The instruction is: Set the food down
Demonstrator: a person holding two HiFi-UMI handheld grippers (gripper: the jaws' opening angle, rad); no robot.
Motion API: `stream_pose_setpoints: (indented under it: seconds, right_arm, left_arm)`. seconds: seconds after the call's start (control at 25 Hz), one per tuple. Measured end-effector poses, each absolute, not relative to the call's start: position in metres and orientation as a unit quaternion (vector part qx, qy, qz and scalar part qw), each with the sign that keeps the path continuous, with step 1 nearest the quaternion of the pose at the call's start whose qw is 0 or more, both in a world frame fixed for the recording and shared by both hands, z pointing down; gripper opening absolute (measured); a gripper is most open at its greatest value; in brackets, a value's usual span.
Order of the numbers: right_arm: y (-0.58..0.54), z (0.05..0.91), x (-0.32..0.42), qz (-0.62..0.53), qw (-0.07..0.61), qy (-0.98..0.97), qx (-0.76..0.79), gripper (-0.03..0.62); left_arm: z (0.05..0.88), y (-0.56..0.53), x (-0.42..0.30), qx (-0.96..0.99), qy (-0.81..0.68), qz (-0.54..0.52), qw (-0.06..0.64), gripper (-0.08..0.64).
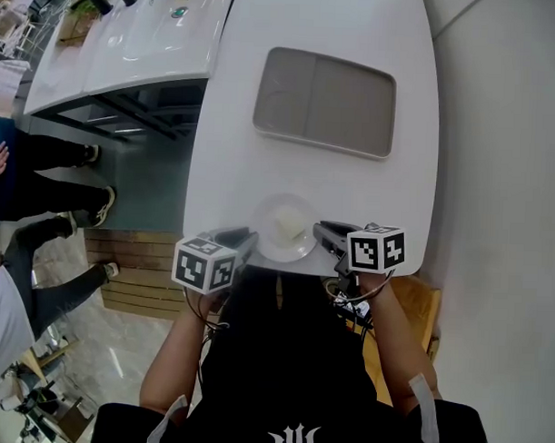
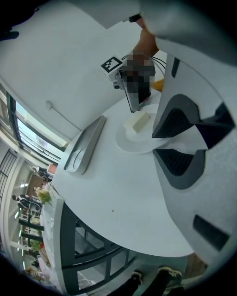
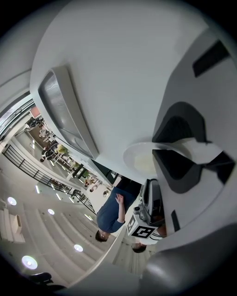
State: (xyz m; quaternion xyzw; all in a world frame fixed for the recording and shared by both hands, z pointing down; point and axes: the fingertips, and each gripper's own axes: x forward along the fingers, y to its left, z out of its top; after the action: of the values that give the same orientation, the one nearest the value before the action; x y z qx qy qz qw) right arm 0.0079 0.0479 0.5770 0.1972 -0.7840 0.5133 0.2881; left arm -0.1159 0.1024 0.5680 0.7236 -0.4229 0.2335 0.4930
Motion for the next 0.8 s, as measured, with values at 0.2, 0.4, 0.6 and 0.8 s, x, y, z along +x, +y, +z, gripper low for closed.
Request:
stream_pose_setpoints:
  seconds: [0.2, 0.4, 0.6, 0.8]
  right_arm:
    - [0.049, 0.575, 0.01, 0.525, 0.279, -0.778, 0.204, 0.034]
    - [0.038, 0.567, 0.012, 0.531, 0.261, -0.778, 0.212, 0.028]
    - [0.029, 0.556, 0.012, 0.546, 0.237, -0.773, 0.219, 0.026]
    - [0.023, 0.55, 0.014, 0.549, 0.22, -0.773, 0.228, 0.025]
  left_arm:
    - [0.563, 0.1, -0.118, 0.727, -0.422, 0.23, 0.49, 0.06]
    - [0.557, 0.092, -0.116, 0.733, -0.419, 0.225, 0.486, 0.06]
    - [0.551, 0.084, -0.115, 0.742, -0.414, 0.224, 0.477, 0.048]
    - [0.545, 0.072, -0.117, 0.754, -0.411, 0.222, 0.463, 0.048]
